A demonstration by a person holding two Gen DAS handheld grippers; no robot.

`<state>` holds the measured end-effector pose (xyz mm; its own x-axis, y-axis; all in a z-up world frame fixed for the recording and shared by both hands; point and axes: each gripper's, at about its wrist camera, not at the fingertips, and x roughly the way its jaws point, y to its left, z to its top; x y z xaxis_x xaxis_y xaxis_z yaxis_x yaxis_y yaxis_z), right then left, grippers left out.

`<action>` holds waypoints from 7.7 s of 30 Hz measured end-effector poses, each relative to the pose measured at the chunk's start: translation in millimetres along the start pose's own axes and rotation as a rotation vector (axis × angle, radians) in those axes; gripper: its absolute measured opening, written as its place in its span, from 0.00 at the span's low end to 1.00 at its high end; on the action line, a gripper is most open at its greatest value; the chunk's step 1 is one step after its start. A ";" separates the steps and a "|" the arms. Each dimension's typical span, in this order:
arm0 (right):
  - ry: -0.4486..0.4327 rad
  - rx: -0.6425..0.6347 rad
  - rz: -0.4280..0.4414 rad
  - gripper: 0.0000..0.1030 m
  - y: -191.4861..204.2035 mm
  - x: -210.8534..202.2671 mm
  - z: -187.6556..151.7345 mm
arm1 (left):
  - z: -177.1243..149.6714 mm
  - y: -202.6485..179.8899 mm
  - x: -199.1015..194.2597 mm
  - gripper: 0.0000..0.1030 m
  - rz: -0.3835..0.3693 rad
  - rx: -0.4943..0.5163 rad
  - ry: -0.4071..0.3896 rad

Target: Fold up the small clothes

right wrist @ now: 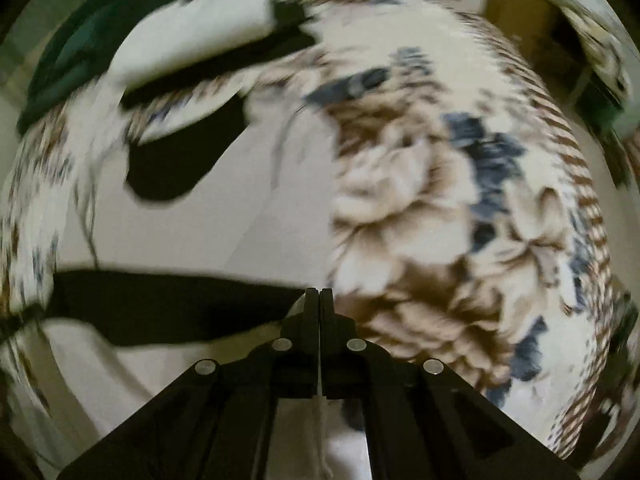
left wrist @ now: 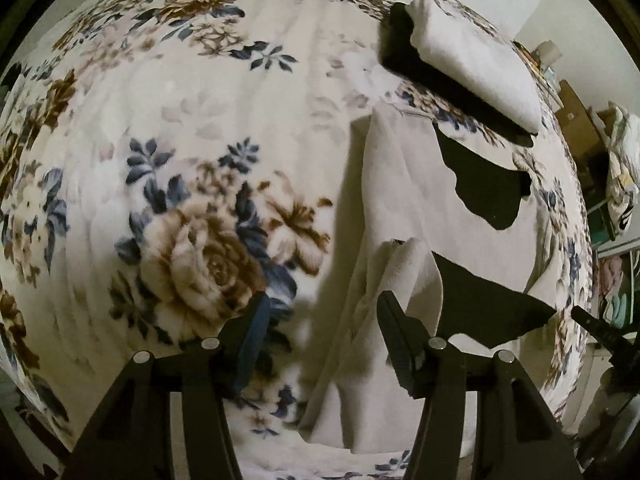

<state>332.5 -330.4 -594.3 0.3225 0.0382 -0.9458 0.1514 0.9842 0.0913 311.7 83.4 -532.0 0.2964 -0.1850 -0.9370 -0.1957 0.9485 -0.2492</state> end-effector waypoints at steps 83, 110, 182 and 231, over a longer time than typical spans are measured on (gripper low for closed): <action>0.120 -0.322 0.060 0.07 99.2 88.6 190.4 | 134.9 -102.8 65.6 0.02 -0.054 0.522 -0.104; 0.344 -0.062 0.234 0.51 -16.1 -11.8 -103.8 | -89.7 26.5 -35.1 0.53 -0.184 -0.085 0.118; 0.345 0.610 0.493 0.13 -74.3 23.8 -113.9 | -74.4 24.3 9.6 0.02 -0.273 -0.293 0.057; 0.026 0.485 0.668 0.14 5.1 -70.1 71.9 | 127.7 -61.2 -63.0 0.14 -0.449 -0.128 -0.182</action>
<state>377.8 -340.4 -505.1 0.4667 0.5989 -0.6507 0.3235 0.5692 0.7559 424.4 69.8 -426.4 0.5335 -0.5091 -0.6754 -0.1213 0.7443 -0.6568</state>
